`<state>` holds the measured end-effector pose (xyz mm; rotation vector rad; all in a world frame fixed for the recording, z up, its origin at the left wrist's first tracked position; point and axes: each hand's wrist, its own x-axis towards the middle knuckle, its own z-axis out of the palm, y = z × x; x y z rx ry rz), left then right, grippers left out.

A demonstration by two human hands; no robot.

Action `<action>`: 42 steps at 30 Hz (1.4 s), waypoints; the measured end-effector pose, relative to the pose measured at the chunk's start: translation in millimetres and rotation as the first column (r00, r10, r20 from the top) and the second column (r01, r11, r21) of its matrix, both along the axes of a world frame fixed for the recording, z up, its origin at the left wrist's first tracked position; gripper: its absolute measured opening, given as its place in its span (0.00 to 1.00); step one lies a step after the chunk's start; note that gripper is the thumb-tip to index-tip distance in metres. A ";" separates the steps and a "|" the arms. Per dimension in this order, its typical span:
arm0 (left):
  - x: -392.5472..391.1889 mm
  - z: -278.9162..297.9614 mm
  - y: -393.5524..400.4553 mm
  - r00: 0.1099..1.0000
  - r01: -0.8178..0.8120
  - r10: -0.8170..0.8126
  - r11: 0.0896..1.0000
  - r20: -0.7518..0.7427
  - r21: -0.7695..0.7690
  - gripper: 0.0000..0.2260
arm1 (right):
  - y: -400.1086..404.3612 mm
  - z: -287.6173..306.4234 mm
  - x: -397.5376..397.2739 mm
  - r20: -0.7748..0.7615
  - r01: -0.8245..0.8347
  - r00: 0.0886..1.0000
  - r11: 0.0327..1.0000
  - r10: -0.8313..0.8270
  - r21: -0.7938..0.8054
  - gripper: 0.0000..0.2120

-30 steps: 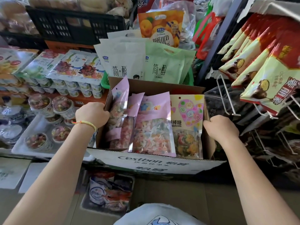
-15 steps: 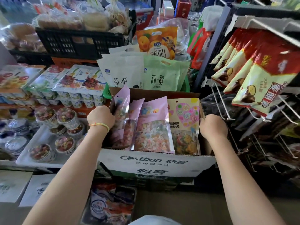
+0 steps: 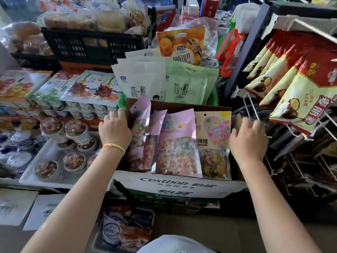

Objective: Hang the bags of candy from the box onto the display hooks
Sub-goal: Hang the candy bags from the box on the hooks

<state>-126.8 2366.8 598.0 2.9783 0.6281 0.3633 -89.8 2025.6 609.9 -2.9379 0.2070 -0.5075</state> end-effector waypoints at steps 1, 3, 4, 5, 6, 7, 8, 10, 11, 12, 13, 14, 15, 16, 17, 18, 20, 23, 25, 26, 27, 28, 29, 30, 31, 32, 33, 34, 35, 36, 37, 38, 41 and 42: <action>-1.9 0.6 -1.9 0.993 0.075 -0.076 0.997 0.089 0.014 0.19 | 6.7 3.0 -0.7 0.092 -0.086 0.992 0.996 0.083 0.025 0.10; -4.2 2.6 -14.3 0.945 0.257 -0.238 0.965 0.226 -0.059 0.17 | 26.0 6.9 0.6 0.118 -0.290 0.955 0.936 0.271 0.198 0.08; -5.2 3.7 -22.5 0.923 0.327 -0.296 0.940 0.247 -0.097 0.17 | 38.2 6.8 0.9 0.073 -0.341 0.939 0.886 0.336 0.314 0.08; -5.8 2.6 -30.9 0.912 0.374 -0.340 0.920 0.229 -0.122 0.17 | 50.9 4.8 2.0 0.011 -0.342 0.928 0.840 0.373 0.422 0.07; -6.6 0.3 -38.8 0.913 0.394 -0.369 0.907 0.173 -0.147 0.16 | 62.7 1.9 3.7 -0.055 -0.310 0.919 0.803 0.390 0.510 0.08; -6.9 -4.8 -45.6 0.917 0.398 -0.387 0.899 0.095 -0.181 0.17 | 73.1 -2.9 6.8 -0.126 -0.253 0.911 0.772 0.393 0.583 0.10; -7.1 -10.6 -50.4 0.920 0.384 -0.392 0.899 0.005 -0.209 0.19 | 82.0 -6.4 9.2 -0.192 -0.186 0.899 0.740 0.393 0.646 0.13; -7.2 -20.1 -54.7 0.916 0.363 -0.390 0.906 -0.093 -0.219 0.25 | 95.0 -13.5 16.5 -0.253 -0.067 0.886 0.647 0.389 0.759 0.19; -6.3 -22.9 -55.1 0.915 0.366 -0.391 0.907 -0.094 -0.208 0.26 | 99.8 -16.3 20.1 -0.256 -0.030 0.887 0.602 0.384 0.798 0.20; -5.0 -24.4 -55.1 0.916 0.371 -0.393 0.906 -0.082 -0.203 0.27 | 103.4 -17.5 22.4 -0.257 -0.002 0.889 0.564 0.379 0.826 0.19; -3.6 -25.2 -54.4 0.916 0.374 -0.395 0.904 -0.069 -0.207 0.27 | 106.7 -19.7 24.5 -0.251 0.015 0.891 0.528 0.378 0.849 0.17; -2.4 -24.8 -53.6 0.918 0.371 -0.392 0.904 -0.065 -0.213 0.27 | 110.2 -20.8 25.3 -0.249 0.028 0.891 0.501 0.380 0.865 0.16; -2.1 -25.0 -53.2 0.918 0.370 -0.393 0.901 -0.062 -0.226 0.27 | 113.0 -21.7 25.3 -0.237 0.033 0.893 0.470 0.382 0.882 0.15; -2.0 -25.2 -53.2 0.917 0.373 -0.395 0.896 -0.052 -0.242 0.27 | 114.3 -22.5 25.5 -0.228 0.044 0.898 0.440 0.376 0.897 0.15; -2.4 -24.7 -53.6 0.917 0.375 -0.397 0.890 -0.037 -0.262 0.26 | 113.6 -23.8 26.4 -0.217 0.056 0.905 0.406 0.365 0.912 0.14; -2.6 -24.0 -53.7 0.919 0.372 -0.394 0.884 -0.025 -0.283 0.26 | 111.3 -21.2 26.3 -0.206 0.064 0.911 0.369 0.357 0.927 0.12; -2.4 -21.6 -54.1 0.931 0.339 -0.365 0.866 -0.001 -0.367 0.25 | 100.8 -10.4 24.8 -0.148 0.036 0.920 0.298 0.364 0.954 0.06; -4.4 -8.8 -61.5 0.942 0.328 -0.316 0.803 0.111 -0.497 0.37 | 71.7 19.9 13.6 -0.001 -0.075 0.918 0.176 0.397 0.981 0.04; -9.3 8.7 -77.0 0.913 0.407 -0.290 0.705 0.287 -0.581 0.40 | 44.7 42.8 -0.1 0.113 -0.159 0.892 0.070 0.438 0.985 0.05; -14.0 22.9 -88.9 0.890 0.454 -0.264 0.587 0.371 -0.670 0.37 | 29.4 51.6 -7.1 0.163 -0.196 0.876 0.027 0.453 0.980 0.04; -18.3 36.9 -102.7 0.868 0.496 -0.232 0.403 0.439 -0.769 0.32 | 15.2 61.8 -15.9 0.206 -0.227 0.861 -0.010 0.465 0.974 0.03; -22.0 49.9 -118.5 0.852 0.517 -0.219 0.206 0.476 -0.831 0.26 | 0.1 68.8 -22.9 0.240 -0.255 0.846 -0.035 0.476 0.966 0.04; -23.9 61.1 -135.3 0.842 0.516 -0.208 0.044 0.497 -0.855 0.22 | -14.9 74.7 -29.4 0.258 -0.261 0.836 -0.063 0.484 0.963 0.05; -25.1 69.8 -152.7 0.837 0.510 -0.206 -0.039 0.507 -0.859 0.20 | -31.2 78.1 -34.4 0.267 -0.256 0.830 -0.091 0.490 0.962 0.06; -26.5 77.2 -172.2 0.826 0.514 -0.201 -0.113 0.526 -0.851 0.19 | -48.4 81.5 -40.2 0.274 -0.254 0.824 -0.108 0.497 0.961 0.08; -28.4 83.7 -194.0 0.815 0.524 -0.192 -0.161 0.547 -0.836 0.18 | -68.7 83.4 -45.5 0.285 -0.258 0.818 -0.125 0.499 0.958 0.09; -30.6 90.0 -217.8 0.806 0.530 -0.180 -0.204 0.564 -0.823 0.16 | -90.9 85.0 -51.7 0.299 -0.265 0.815 -0.138 0.497 0.954 0.07; -33.8 95.0 -243.7 0.795 0.538 -0.182 -0.230 0.579 -0.811 0.13 | -116.8 86.2 -58.5 0.309 -0.272 0.815 -0.147 0.491 0.951 0.05; -37.1 98.7 -271.6 0.786 0.539 -0.192 -0.254 0.588 -0.803 0.10 | -145.1 88.1 -66.5 0.314 -0.278 0.815 -0.148 0.487 0.949 0.06; -42.2 101.9 -302.4 0.777 0.537 -0.212 -0.267 0.593 -0.800 0.09 | -175.5 88.3 -74.1 0.314 -0.280 0.813 -0.142 0.490 0.949 0.08; -47.1 102.4 -335.2 0.770 0.529 -0.235 -0.283 0.593 -0.800 0.08 | -207.0 87.9 -82.0 0.312 -0.282 0.812 -0.137 0.493 0.950 0.10; -52.3 100.4 -369.9 0.760 0.521 -0.266 -0.294 0.593 -0.801 0.07 | -240.4 87.1 -90.9 0.317 -0.289 0.813 -0.134 0.489 0.948 0.13; -63.6 91.5 -482.1 0.758 0.493 -0.313 -0.299 0.573 -0.817 0.07 | -343.4 85.4 -114.2 0.330 -0.311 0.841 -0.117 0.428 0.943 0.08; -65.5 89.2 -520.4 0.766 0.481 -0.325 -0.283 0.555 -0.830 0.07 | -379.7 83.3 -119.8 0.318 -0.306 0.859 -0.096 0.401 0.947 0.08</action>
